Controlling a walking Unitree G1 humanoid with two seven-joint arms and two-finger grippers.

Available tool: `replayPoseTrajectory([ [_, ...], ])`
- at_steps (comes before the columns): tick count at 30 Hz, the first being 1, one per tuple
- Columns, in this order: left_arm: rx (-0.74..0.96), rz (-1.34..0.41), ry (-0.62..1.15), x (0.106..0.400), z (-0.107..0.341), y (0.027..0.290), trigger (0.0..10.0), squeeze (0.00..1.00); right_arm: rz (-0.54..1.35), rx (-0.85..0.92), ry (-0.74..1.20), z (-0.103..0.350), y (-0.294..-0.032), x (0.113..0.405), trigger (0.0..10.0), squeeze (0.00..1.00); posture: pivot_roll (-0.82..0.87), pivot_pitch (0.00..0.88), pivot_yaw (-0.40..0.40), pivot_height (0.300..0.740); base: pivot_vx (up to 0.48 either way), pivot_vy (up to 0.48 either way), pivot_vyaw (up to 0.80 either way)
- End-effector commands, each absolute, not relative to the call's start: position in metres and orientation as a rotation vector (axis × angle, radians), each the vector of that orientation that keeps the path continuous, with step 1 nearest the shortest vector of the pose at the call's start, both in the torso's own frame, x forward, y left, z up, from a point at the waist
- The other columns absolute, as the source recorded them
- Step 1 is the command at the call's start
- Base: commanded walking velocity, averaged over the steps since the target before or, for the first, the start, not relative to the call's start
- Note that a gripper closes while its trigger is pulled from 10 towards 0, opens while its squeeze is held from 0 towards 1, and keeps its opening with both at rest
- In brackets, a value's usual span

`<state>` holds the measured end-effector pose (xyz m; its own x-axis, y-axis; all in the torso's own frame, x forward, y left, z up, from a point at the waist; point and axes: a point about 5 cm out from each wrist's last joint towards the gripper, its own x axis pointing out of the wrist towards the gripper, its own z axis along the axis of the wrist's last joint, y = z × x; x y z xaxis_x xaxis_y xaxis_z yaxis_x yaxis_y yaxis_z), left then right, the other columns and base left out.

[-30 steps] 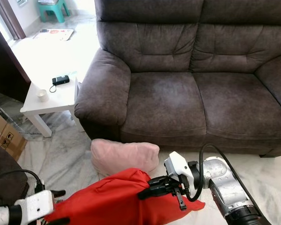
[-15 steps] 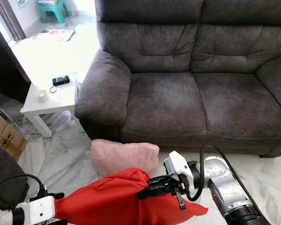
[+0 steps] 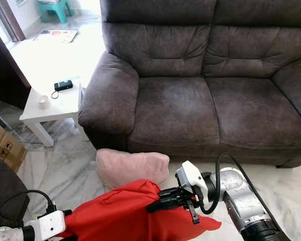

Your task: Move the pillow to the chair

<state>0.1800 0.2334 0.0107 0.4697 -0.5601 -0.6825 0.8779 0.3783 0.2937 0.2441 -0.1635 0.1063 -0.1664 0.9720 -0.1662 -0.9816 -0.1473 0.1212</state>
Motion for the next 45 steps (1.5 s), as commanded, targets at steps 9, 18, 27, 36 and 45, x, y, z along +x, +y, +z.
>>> replayPoseTrajectory([
  [9,0.707,-0.940,0.537,0.179,-0.003,0.236,10.0,0.00,1.752,-0.067,0.081,0.131,-0.161,0.249,10.0,0.00,0.10,0.118,-0.015,0.740,0.000,0.000,0.00],
  [18,0.680,-0.933,0.523,0.180,-0.007,0.231,0.0,0.00,1.746,-0.071,0.080,0.133,-0.162,0.251,10.0,0.00,0.10,0.114,-0.023,0.740,0.000,0.000,0.00],
  [27,0.669,-0.937,0.500,0.181,-0.006,0.229,0.0,0.00,1.746,-0.071,0.077,0.132,-0.161,0.252,10.0,0.00,0.10,0.107,-0.025,0.740,0.000,0.000,0.00],
  [36,0.645,-0.911,0.473,0.184,-0.001,0.230,0.0,0.00,1.739,-0.069,0.075,0.131,-0.160,0.252,10.0,0.00,0.10,0.102,-0.027,0.740,0.000,0.000,0.00],
  [45,0.631,-0.899,0.443,0.191,0.006,0.231,0.0,0.00,1.739,-0.067,0.073,0.130,-0.158,0.252,10.0,0.00,0.10,0.110,-0.026,0.740,0.000,0.000,0.00],
])
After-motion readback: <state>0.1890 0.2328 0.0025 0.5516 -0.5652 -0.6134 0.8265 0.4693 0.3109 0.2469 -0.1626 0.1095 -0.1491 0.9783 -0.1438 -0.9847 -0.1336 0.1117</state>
